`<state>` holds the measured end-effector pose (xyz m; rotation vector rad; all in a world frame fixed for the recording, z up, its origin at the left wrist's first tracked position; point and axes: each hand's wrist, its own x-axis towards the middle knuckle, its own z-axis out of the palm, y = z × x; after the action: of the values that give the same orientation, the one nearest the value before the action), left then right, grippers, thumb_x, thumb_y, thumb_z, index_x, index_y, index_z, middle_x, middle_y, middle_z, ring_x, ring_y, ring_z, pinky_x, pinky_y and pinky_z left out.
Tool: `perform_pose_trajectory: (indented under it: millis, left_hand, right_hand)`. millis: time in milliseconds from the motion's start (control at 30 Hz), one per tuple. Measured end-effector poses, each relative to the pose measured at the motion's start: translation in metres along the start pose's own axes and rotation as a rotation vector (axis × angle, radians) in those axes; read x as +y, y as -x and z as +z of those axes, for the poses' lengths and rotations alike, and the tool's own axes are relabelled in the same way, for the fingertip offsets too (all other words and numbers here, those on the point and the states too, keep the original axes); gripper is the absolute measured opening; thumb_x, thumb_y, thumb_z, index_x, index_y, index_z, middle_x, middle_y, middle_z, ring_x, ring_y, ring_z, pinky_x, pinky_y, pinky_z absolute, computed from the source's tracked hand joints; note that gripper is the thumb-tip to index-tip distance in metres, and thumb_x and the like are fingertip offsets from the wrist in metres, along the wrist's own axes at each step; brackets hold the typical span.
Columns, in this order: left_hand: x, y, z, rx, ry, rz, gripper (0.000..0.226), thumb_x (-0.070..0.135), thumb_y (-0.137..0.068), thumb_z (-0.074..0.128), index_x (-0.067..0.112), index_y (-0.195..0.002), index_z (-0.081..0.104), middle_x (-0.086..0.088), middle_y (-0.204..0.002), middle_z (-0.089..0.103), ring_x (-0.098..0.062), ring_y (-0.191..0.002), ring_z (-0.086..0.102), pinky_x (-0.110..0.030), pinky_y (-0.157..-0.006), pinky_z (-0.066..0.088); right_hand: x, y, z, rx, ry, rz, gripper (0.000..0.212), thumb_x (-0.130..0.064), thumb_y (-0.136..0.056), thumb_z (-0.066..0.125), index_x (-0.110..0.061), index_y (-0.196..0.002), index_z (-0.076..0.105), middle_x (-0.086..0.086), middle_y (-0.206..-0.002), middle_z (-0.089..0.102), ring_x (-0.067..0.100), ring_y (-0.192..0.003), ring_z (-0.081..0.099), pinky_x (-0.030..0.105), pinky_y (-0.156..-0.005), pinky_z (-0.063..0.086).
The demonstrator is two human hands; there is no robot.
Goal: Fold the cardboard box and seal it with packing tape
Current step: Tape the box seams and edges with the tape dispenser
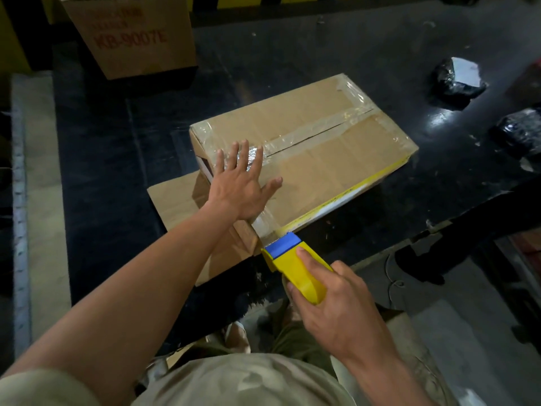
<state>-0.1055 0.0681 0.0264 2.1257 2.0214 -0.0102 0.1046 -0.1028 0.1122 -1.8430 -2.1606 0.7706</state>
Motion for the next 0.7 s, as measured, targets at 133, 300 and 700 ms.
perform_pose_trajectory:
  millis: [133,300,700]
  left_hand:
    - [0.0,0.0,-0.001,0.005,0.012,0.006,0.089,0.078,-0.094,0.0,0.022,-0.162,-0.006,-0.013,-0.169,-0.013,-0.03,-0.155,-0.018,-0.055,-0.123,-0.012]
    - [0.001,0.0,0.0,0.006,0.006,0.0,0.089,0.078,-0.093,0.001,0.022,-0.162,-0.006,-0.013,-0.17,-0.012,-0.03,-0.155,-0.018,-0.055,-0.123,-0.013]
    - [-0.014,-0.003,-0.006,0.012,-0.004,0.028,0.09,0.08,-0.092,0.001,0.025,-0.163,-0.004,-0.013,-0.17,-0.01,-0.03,-0.156,-0.015,-0.054,-0.124,-0.011]
  right_hand:
    - [-0.002,-0.005,0.005,-0.021,-0.001,0.033,0.062,-0.059,-0.088,0.056,-0.048,-0.145,0.034,-0.009,-0.082,0.04,0.014,-0.074,0.05,0.029,-0.066,0.045]
    - [-0.009,-0.028,0.005,-0.096,0.074,0.055,0.059,-0.052,-0.086,0.058,-0.046,-0.143,0.041,-0.003,-0.081,0.048,0.027,-0.083,0.058,0.033,-0.068,0.042]
    - [0.022,-0.039,-0.004,-0.04,-0.049,0.062,0.05,-0.049,-0.081,0.066,-0.035,-0.129,0.061,0.012,-0.093,0.071,0.029,-0.093,0.064,0.035,-0.076,0.048]
